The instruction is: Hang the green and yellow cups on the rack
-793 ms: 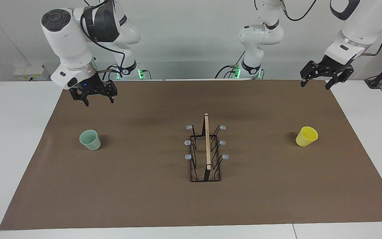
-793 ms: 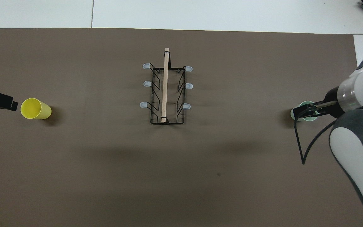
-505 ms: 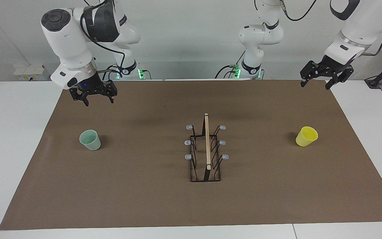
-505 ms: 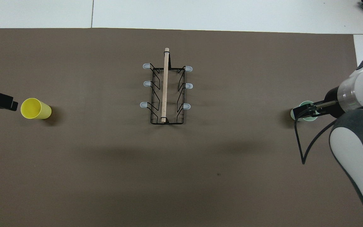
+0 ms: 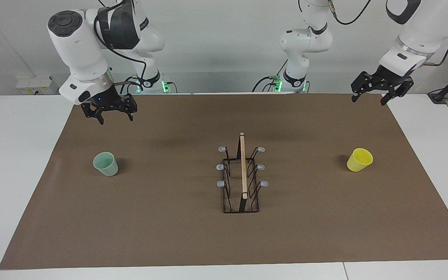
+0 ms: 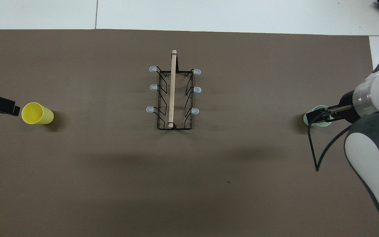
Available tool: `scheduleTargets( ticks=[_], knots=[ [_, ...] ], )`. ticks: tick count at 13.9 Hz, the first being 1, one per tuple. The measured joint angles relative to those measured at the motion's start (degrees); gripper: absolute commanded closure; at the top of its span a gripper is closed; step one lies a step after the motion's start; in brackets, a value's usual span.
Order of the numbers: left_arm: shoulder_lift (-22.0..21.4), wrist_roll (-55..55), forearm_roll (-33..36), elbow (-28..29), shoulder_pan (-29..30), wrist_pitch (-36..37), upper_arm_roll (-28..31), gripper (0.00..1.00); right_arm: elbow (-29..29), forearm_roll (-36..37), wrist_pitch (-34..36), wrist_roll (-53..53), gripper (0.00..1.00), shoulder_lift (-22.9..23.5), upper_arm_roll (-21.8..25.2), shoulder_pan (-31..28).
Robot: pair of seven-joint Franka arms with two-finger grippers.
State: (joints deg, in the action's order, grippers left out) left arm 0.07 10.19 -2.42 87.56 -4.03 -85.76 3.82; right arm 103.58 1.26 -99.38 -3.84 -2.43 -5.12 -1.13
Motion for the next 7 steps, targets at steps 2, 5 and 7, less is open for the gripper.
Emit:
scheduleTargets(
  ticks=[2, 5, 7],
  knots=[
    [0.11, -1.33, 0.00, 0.02, -0.01, 0.00, -0.02, 0.00, 0.00, 0.00, -0.10, 0.00, 0.00, 0.00, -0.01, 0.04],
    [0.66, -4.85, -0.01, 0.12, -0.03, 0.00, 0.16, 0.01, 0.15, 0.08, -0.93, -0.08, 0.00, 0.17, -0.36, 0.29],
    [1.64, -8.40, -0.06, 0.15, -0.08, -0.01, 1.30, 0.01, 0.67, 0.82, -1.93, -2.69, 0.00, 0.64, -0.49, 0.36]
  ],
)
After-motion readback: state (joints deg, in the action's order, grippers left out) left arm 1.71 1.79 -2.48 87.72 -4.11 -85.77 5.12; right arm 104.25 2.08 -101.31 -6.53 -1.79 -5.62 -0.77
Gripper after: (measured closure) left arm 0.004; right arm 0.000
